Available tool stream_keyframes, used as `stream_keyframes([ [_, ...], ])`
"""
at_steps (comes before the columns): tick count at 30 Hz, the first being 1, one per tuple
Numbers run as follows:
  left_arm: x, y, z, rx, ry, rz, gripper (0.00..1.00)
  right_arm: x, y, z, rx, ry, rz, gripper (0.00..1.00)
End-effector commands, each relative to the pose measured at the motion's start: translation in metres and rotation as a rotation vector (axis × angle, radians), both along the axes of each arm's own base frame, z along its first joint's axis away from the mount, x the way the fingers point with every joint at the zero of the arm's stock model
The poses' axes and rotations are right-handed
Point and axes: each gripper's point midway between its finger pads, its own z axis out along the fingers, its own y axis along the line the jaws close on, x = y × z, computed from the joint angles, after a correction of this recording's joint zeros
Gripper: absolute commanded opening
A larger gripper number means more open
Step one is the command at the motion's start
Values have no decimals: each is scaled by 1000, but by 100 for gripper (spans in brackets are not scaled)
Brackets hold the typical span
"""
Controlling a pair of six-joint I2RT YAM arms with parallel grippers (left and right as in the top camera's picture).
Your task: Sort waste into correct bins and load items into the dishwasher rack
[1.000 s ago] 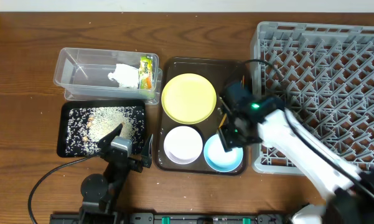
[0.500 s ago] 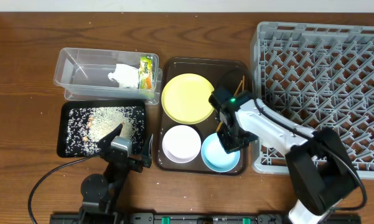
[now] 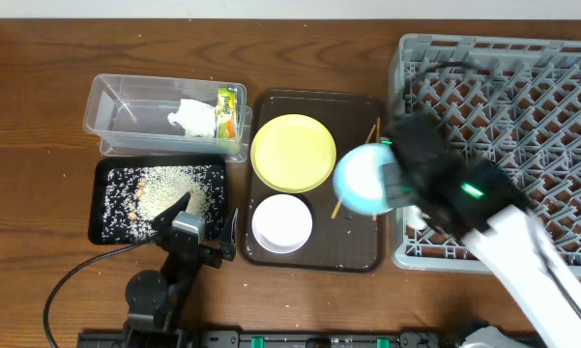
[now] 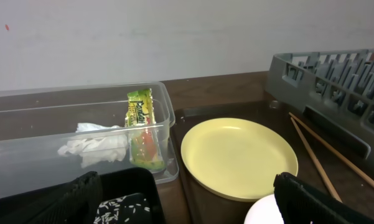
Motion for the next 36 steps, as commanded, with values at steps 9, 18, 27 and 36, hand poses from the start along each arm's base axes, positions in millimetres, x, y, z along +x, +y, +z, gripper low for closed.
stream_keyframes([
  [9,0,-2,-15,5,34,-12,91,-15,-190,75,-390,-384,-872,1],
  [18,0,-2,-15,5,34,-12,91,19,-242,9,-576,-135,-964,1],
  [27,0,-2,-15,5,34,-12,91,63,-228,-46,-676,-10,-819,1],
  [36,0,-2,-15,5,34,-12,91,65,-228,-50,-808,15,-787,1],
])
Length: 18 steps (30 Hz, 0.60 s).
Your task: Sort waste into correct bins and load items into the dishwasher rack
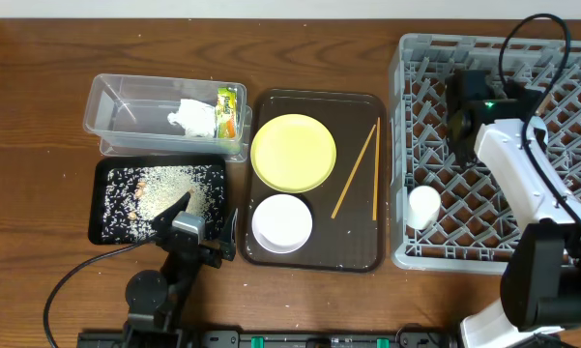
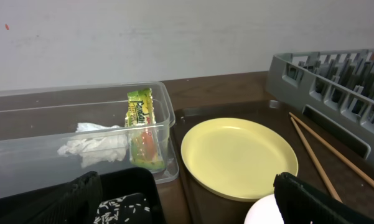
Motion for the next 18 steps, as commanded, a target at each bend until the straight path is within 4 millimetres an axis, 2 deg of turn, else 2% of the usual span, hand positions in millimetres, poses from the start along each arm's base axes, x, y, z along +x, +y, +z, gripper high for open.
stream_keyframes([
  [1,0,-2,-15,5,34,-12,91,0,-2,9,-60,12,2,1],
  [10,0,-2,-15,5,34,-12,91,0,4,-4,-7,48,17,1],
  [15,0,-2,-15,5,34,-12,91,-5,29,-23,110,117,72,2],
  [18,0,-2,-15,5,34,-12,91,-8,44,-29,147,159,105,10],
])
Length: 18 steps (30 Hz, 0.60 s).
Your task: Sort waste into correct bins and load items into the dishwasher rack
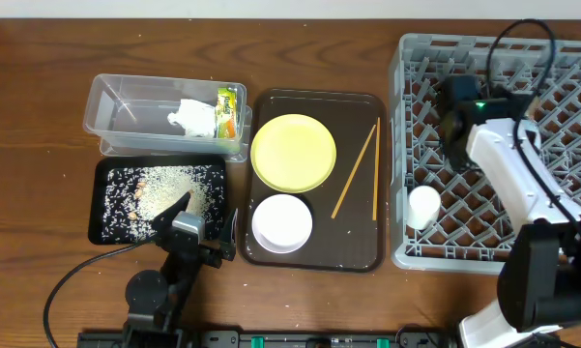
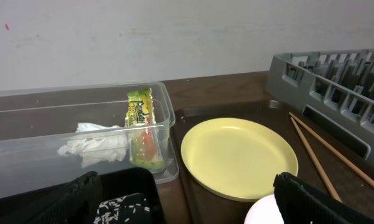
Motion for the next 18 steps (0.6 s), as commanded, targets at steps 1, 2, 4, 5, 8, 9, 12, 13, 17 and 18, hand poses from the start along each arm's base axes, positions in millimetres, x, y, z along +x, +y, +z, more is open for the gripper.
stream_keyframes([
  [1,0,-2,-15,5,34,-12,91,0,29,-22,125,53,51,11],
  [2,0,-2,-15,5,34,-12,91,-1,34,-24,140,64,62,12],
  [4,0,-2,-15,5,34,-12,91,-3,43,-27,165,87,80,15],
  [5,0,-2,-15,5,34,-12,91,-5,48,-29,182,101,89,17],
  [8,0,-2,-15,5,34,-12,91,-13,53,-24,184,101,78,2],
  [9,0,-2,-15,5,34,-12,91,-14,51,-20,172,90,70,1],
  [12,0,-2,-15,5,34,-12,91,-15,40,0,115,27,45,1],
  [13,0,-2,-15,5,34,-12,91,-14,35,7,97,4,39,1],
  [17,0,-2,-16,6,35,-12,91,-15,11,26,37,-74,-13,1],
  [18,0,-2,-15,5,34,-12,91,-15,6,28,32,-86,-29,1],
])
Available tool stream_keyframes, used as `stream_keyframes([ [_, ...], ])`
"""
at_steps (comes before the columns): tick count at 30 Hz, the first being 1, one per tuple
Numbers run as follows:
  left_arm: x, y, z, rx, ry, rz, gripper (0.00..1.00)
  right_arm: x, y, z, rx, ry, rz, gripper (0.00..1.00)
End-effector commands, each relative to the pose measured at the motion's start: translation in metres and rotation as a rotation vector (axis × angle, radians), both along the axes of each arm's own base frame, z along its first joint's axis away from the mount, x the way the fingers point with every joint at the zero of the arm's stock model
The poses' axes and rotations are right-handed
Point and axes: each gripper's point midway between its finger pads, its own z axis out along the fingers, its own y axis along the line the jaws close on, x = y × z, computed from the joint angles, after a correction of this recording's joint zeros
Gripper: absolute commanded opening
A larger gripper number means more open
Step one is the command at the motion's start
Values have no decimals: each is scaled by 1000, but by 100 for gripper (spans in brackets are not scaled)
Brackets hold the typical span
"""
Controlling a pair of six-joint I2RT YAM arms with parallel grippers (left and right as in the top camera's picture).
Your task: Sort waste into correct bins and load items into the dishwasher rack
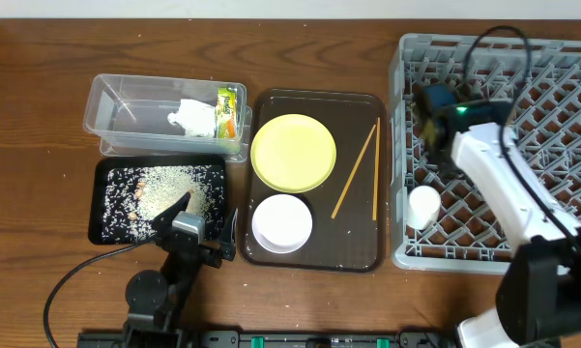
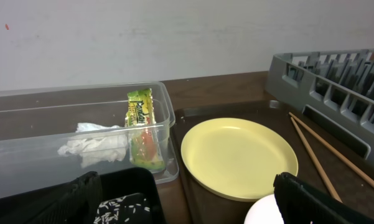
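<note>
A white cup [image 1: 423,206] lies in the grey dishwasher rack [image 1: 561,58], in its front left corner. My right gripper [image 1: 429,124] hovers open over the rack's left side, behind the cup and holding nothing. On the brown tray [image 1: 314,259] sit a yellow plate [image 1: 292,152] [image 2: 238,155], a white bowl [image 1: 282,222] and two chopsticks [image 1: 354,171] [image 2: 317,155]. The left gripper [image 1: 208,215] [image 2: 187,208] rests open at the table's front, between the rice tray and the bowl.
A clear bin [image 1: 126,101] at the left holds a crumpled tissue [image 1: 193,118] [image 2: 93,146] and a green wrapper [image 1: 227,111] [image 2: 142,127]. In front of it is a black tray [image 1: 106,227] with spilled rice. A cable loops over the rack by the right arm.
My right arm has shifted a little to the left over the rack, toward its left wall. The cup, the tray's items and the left gripper are unchanged.
At first my right gripper held the cup over the tray's right edge, beside the rack. Later the cup lay in the rack's front left corner and the gripper stood free farther back over the rack. Since then it has moved leftward in two steps.
</note>
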Motion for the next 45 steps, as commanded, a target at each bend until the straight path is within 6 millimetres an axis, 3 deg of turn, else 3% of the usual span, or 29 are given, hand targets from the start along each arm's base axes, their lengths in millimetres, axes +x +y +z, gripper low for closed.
stream_keyframes([
  [1,0,-2,-15,5,34,-12,91,-2,-30,25,-70,-96,-85,1],
  [5,0,-2,-15,5,34,-12,91,-5,-40,25,-67,-101,-120,1],
  [10,0,-2,-15,5,34,-12,91,-4,-38,25,-65,-107,-115,1],
  [17,0,-2,-15,5,34,-12,91,1,-14,12,22,-92,-64,1],
  [22,0,-2,-15,5,34,-12,91,4,-6,16,2,-108,-42,1],
  [39,0,-2,-15,5,34,-12,91,-5,-39,68,-313,-195,-91,1],
  [45,0,-2,-15,5,34,-12,91,5,-46,66,-324,-205,-99,1],
])
